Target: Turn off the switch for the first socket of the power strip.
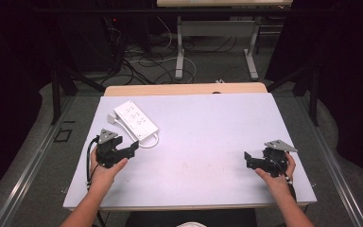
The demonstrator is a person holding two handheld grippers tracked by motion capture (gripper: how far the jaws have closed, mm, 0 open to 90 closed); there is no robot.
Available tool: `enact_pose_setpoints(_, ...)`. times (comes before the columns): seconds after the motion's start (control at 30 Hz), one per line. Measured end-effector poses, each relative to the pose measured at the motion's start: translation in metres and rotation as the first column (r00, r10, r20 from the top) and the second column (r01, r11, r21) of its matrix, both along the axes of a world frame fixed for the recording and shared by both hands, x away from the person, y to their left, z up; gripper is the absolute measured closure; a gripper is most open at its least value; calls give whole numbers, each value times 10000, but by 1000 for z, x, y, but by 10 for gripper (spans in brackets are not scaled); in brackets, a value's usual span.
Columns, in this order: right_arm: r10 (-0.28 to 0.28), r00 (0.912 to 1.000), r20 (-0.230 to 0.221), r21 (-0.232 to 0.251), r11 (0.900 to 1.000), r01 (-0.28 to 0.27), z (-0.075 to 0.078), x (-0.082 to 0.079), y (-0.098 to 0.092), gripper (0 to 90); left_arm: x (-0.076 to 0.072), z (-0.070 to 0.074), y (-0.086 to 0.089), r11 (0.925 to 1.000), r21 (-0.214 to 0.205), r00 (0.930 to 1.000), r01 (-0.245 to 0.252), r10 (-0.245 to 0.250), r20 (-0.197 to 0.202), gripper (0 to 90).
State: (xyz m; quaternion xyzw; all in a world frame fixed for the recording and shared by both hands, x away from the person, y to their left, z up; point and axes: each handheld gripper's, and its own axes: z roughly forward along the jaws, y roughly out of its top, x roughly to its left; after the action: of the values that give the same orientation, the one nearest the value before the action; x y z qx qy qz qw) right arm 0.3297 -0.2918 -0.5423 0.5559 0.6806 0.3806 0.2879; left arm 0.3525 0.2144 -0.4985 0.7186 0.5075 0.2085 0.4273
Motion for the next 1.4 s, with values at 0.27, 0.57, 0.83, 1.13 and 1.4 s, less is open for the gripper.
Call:
enact_pose_setpoints(0.27, -79, 9999, -88, 121, 9999, 80, -1, 0, -1, 4, 11, 15, 0, 9997, -238, 9995, -76, 69, -299, 329)
enact_pose_setpoints(0.57, -113, 9998, -142, 134, 9998, 115, -2, 1, -1, 12, 20, 31, 1, 9971, -740, 9987, -168, 132, -491, 334)
enact_pose_setpoints(0.83, -137, 9998, -141, 154, 9998, 139, -2, 1, -1, 16, 27, 31, -4, 9984, -541, 9968, -155, 112, -790, 354)
enact_pose_setpoints(1.13, -191, 9996, -212, 192, 9996, 195, -4, 2, -2, 22, 36, 36, -5, 9983, -550, 9949, -185, 129, -997, 405)
enact_pose_setpoints(1.4, -170, 9994, -305, 299, 9994, 179, -4, 2, -1, 25, 47, 40, -8, 9973, -624, 9940, -385, 318, -1045, 448)
